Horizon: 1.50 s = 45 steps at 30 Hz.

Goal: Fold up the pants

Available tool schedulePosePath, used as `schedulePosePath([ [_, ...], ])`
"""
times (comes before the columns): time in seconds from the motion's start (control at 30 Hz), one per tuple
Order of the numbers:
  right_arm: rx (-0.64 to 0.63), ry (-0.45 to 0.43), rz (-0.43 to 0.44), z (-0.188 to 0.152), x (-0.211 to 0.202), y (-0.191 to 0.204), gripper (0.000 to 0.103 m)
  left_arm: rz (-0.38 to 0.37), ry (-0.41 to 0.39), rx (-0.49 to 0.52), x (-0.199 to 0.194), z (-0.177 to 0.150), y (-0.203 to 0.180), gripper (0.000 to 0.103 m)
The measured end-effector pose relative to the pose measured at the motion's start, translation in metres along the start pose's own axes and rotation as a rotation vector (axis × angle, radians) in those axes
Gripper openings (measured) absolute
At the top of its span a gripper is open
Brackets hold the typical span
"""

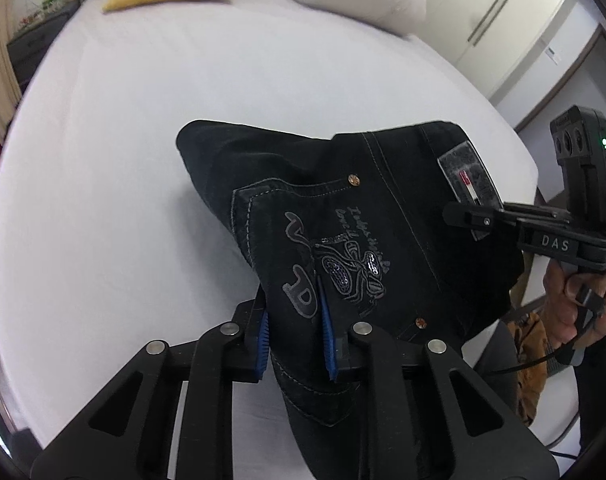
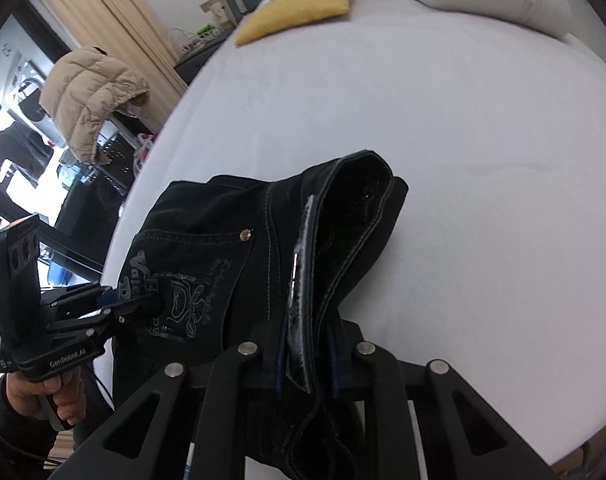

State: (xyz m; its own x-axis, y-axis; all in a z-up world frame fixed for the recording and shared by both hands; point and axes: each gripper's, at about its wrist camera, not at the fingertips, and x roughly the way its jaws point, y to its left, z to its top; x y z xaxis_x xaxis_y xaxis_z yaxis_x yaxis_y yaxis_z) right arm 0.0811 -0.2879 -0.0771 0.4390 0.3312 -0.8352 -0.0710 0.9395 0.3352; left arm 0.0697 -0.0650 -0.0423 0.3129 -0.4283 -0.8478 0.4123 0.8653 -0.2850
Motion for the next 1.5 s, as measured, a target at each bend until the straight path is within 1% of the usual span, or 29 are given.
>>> schedulePosePath([
  [0.13,-0.018,-0.032,0.042,0.038,0.011,0.023,0.018,0.055,-0.045,0.008,-0.018,0.030,0.029,0.019],
  [0.27,-0.023,-0.052,0.082,0.083,0.033,0.043,0.018,0.126,-0.079,0.006,-0.023,0.066,0.067,0.019],
  [0.33,-0.021,-0.052,0.095,0.109,0.049,0.052,0.018,0.136,-0.081,0.001,-0.020,0.080,0.087,0.019],
  [0.47,-0.020,-0.038,0.092,0.146,0.084,0.065,0.018,0.135,-0.061,-0.016,-0.001,0.109,0.133,0.019],
  [0.57,0.010,-0.021,0.096,0.165,0.113,0.062,0.018,0.134,-0.047,-0.032,0.016,0.122,0.160,0.019],
  [0.63,0.049,-0.010,0.105,0.171,0.130,0.054,0.018,0.129,-0.032,-0.026,0.030,0.132,0.174,0.019],
  [0.73,0.132,0.021,0.108,0.167,0.157,0.033,0.019,0.122,0.012,-0.026,0.065,0.136,0.180,0.020],
  [0.77,0.153,0.028,0.099,0.163,0.164,0.026,0.024,0.124,0.016,-0.025,0.074,0.136,0.179,0.022],
  [0.8,0.181,0.033,0.090,0.159,0.172,0.017,0.037,0.129,0.015,-0.030,0.081,0.134,0.182,0.026],
  [0.83,0.217,0.030,0.088,0.153,0.178,0.008,0.039,0.133,0.010,-0.045,0.085,0.132,0.185,0.028],
  [0.87,0.247,0.011,0.123,0.147,0.180,-0.001,0.040,0.133,0.002,-0.064,0.086,0.129,0.189,0.034],
  [0.9,0.269,-0.007,0.156,0.143,0.179,-0.005,0.043,0.122,-0.011,-0.092,0.084,0.126,0.194,0.040],
  [0.93,0.293,-0.023,0.185,0.137,0.175,-0.010,0.046,0.113,-0.018,-0.113,0.082,0.126,0.197,0.042],
  [1.0,0.316,-0.031,0.188,0.130,0.166,-0.014,0.056,0.129,-0.039,-0.147,0.068,0.120,0.203,0.043],
  [1.03,0.325,-0.045,0.156,0.125,0.156,-0.015,0.059,0.155,-0.072,-0.145,0.054,0.116,0.202,0.043],
  [1.07,0.334,-0.063,0.126,0.121,0.147,-0.017,0.065,0.184,-0.106,-0.135,0.042,0.112,0.199,0.044],
  [1.1,0.346,-0.085,0.095,0.116,0.135,-0.019,0.067,0.227,-0.151,-0.115,0.025,0.107,0.192,0.051],
  [1.13,0.353,-0.112,0.063,0.108,0.120,-0.020,0.067,0.269,-0.200,-0.094,0.005,0.101,0.183,0.056],
  [1.17,0.349,-0.133,0.045,0.104,0.108,-0.018,0.067,0.305,-0.247,-0.079,-0.014,0.090,0.166,0.067],
  [1.2,0.336,-0.161,0.022,0.099,0.093,-0.014,0.067,0.349,-0.311,-0.061,-0.038,0.081,0.149,0.075],
  [1.27,0.279,-0.264,-0.028,0.091,0.052,0.004,0.067,0.415,-0.433,-0.035,-0.082,0.069,0.118,0.079],
  [1.3,0.236,-0.335,-0.051,0.088,0.027,0.017,0.067,0.455,-0.506,-0.011,-0.106,0.059,0.101,0.084],
  [1.33,0.193,-0.403,-0.067,0.087,0.003,0.031,0.068,0.509,-0.589,0.023,-0.132,0.049,0.081,0.089],
  [1.37,0.157,-0.468,-0.083,0.087,-0.018,0.045,0.073,0.557,-0.652,0.050,-0.151,0.046,0.064,0.102],
  [1.4,0.120,-0.541,-0.101,0.082,-0.042,0.058,0.086,0.620,-0.738,0.087,-0.175,0.033,0.041,0.103],
  [1.43,0.079,-0.640,-0.124,0.075,-0.073,0.075,0.093,0.664,-0.810,0.116,-0.194,0.021,0.023,0.103],
  [1.47,0.055,-0.717,-0.138,0.067,-0.096,0.087,0.103,0.699,-0.898,0.142,-0.216,0.007,0.002,0.103],
  [1.5,0.033,-0.803,-0.149,0.057,-0.119,0.101,0.103,0.714,-0.940,0.139,-0.231,-0.002,-0.009,0.103],
])
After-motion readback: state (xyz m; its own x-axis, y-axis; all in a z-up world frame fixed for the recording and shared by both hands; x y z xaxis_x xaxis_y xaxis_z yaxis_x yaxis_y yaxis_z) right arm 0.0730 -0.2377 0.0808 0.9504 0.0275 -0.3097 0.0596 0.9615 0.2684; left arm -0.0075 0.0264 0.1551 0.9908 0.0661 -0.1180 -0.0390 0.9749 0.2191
